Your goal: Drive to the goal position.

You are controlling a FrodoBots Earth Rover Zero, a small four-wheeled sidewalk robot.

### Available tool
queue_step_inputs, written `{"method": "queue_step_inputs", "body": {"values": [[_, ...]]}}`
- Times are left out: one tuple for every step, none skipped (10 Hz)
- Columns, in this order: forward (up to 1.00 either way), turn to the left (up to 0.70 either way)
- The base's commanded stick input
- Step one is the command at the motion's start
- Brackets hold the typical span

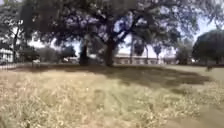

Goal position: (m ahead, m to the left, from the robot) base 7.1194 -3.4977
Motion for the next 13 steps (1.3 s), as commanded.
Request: {"method": "queue_step_inputs", "body": {"values": [[0.7, 0.0], [0.7, 0.0], [0.7, 0.0], [0.7, 0.0], [0.7, 0.0], [0.7, 0.0], [0.7, -0.35], [0.7, -0.35], [0.7, -0.35], [0.7, -0.35], [0.7, -0.35], [0.7, -0.35], [0.7, -0.35]]}}
